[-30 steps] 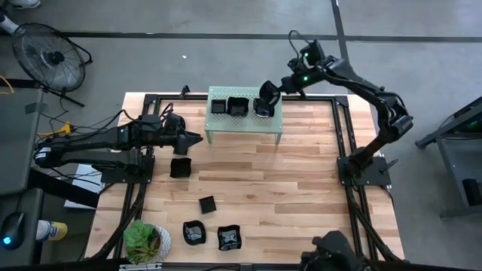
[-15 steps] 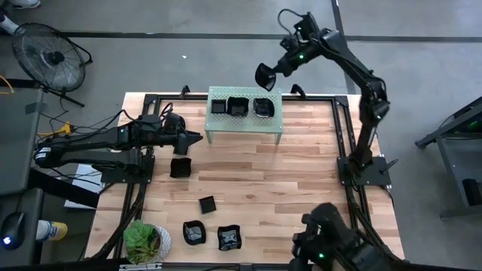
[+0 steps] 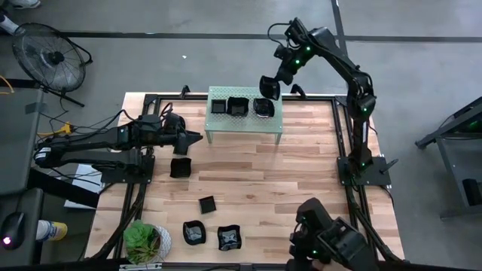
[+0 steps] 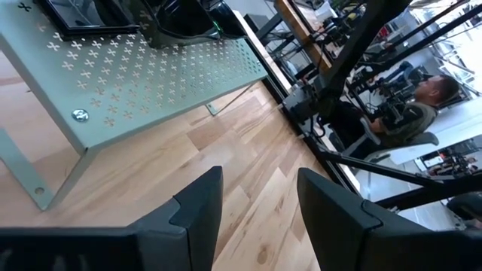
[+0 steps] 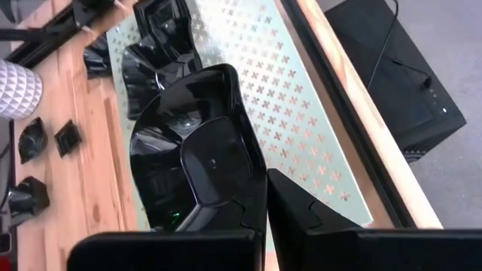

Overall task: Pick & Place Mini shaped plates
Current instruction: Stack the leaf shaped plate on top of the leaf shaped plate on the shelf

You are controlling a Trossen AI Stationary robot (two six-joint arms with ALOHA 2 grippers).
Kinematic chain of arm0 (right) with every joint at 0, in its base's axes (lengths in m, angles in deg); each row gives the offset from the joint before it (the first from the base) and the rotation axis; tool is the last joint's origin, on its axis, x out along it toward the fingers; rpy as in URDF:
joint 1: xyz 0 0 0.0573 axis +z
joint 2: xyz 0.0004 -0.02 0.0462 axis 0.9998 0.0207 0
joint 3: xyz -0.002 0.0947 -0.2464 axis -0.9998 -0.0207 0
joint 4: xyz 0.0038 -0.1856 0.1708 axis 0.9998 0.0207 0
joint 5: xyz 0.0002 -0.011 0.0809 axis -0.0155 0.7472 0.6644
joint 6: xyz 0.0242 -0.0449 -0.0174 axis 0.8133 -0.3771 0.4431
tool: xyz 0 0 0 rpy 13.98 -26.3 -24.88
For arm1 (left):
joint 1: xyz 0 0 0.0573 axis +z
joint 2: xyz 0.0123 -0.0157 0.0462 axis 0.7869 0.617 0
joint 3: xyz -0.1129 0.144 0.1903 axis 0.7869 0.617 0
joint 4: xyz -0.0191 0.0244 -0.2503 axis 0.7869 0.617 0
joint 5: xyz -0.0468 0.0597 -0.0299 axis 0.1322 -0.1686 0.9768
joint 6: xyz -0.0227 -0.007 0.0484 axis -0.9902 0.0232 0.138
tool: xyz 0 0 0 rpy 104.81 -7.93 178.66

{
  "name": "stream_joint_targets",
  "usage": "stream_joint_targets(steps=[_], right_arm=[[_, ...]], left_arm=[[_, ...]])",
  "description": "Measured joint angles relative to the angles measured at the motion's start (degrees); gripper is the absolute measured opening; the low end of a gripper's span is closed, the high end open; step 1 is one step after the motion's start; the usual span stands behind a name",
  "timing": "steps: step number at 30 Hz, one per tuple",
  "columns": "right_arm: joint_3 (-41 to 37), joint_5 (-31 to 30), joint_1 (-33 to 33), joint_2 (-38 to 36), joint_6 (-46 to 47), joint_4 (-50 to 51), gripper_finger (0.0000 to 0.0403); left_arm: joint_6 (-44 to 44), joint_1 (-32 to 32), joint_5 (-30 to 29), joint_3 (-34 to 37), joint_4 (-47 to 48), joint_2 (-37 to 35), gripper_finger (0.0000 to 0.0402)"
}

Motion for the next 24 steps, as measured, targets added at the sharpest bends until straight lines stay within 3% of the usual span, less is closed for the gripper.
stream_joint_targets(steps=[14, 24], right_arm=[[0.00, -0.72, 3.31, -0.11, -4.18, 1.06, 0.0000], [0.00, -12.55, 9.27, -0.13, -13.76, 1.78, 0.0000]], left_arm=[[-0.02, 0.02, -0.57, 0.00, 0.02, -0.01, 0.0169], [-0.02, 0.01, -0.56, 0.00, 0.00, 0.00, 0.0169]])
